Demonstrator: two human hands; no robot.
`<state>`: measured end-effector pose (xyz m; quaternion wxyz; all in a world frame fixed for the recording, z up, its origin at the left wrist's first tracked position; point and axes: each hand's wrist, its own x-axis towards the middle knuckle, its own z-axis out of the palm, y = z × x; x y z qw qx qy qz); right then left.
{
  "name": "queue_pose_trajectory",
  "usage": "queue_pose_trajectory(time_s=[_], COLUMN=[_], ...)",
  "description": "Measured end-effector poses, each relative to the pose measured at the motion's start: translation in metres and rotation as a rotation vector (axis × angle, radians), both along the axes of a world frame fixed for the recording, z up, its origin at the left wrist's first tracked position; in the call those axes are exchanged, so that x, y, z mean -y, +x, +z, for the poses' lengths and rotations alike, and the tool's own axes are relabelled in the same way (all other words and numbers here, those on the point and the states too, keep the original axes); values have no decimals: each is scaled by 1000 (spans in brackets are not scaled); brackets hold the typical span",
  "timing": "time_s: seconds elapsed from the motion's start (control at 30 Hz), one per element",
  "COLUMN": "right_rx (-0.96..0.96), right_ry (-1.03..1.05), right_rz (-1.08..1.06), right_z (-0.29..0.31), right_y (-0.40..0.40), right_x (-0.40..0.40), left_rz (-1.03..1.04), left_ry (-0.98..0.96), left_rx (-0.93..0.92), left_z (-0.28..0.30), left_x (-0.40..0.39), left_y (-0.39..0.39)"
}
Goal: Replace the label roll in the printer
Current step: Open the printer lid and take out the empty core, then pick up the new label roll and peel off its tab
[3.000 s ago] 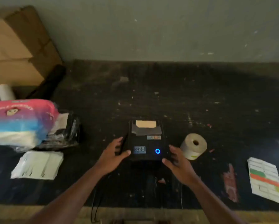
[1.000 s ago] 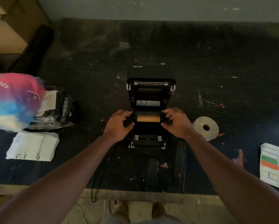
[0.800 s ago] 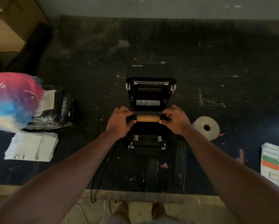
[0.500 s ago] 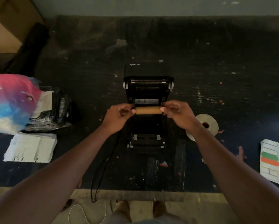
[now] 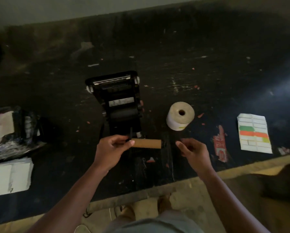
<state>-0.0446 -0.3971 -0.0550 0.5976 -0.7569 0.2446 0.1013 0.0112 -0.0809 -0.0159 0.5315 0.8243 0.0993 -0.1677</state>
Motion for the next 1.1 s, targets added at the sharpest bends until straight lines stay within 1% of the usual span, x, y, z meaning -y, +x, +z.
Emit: queue_pose_trajectory(time_s=[0.07,0.1,0.13,0.2,0.33,0.4,0.43,0.47,0.5,0.53,0.57,0.6,0.63,0.7,0.8,0.93,1.0,1.1], right_rx=[-55,-77,-96,-130,-118,-87,-49,0,33,41,34,22,16,37,44,60,86,103], right_ry=[-368,-508,-605,-695,-744,-765,-726,-616,-424,-165,86,253,347,425,439,401,394,381], right_rz=[28,57,82,101,164,167,131,62,-22,-87,-96,-58,-5,36,-86,-246,-313,-378], right_z=[-20,-28,-34,-45,-51,-47,-43,-38,-32,-26,-20,-18,-18,-22,-30,-35,-35,-31], right_y=[-12,-15,-17,-18,-16,-14,-14,-15,-15,-17,-19,-23,-29,-40,-56,-83,-95,-102], right_x=[29,39,47,56,62,62,61,60,58,56,52,49,46,45,57,94,111,123], left_rz=[-61,-95,-131,-196,-285,-321,-337,-350,-360,-365,-368,-374,-388,-447,-499,-455,-505,-656], left_ry=[36,45,50,69,168,187,191,197,205,214,222,230,237,250,275,326,398,545], left_rx=[14,25,37,60,96,95,95,94,93,88,79,64,43,-2,-56,-114,-139,-156], left_z=[2,3,5,7,9,10,10,11,11,10,10,9,8,4,2,4,4,0], left_x=[14,22,31,50,84,95,100,104,108,112,116,120,124,131,135,132,136,155], left_y=[3,5,6,10,15,18,19,20,22,23,24,25,26,27,35,61,71,76])
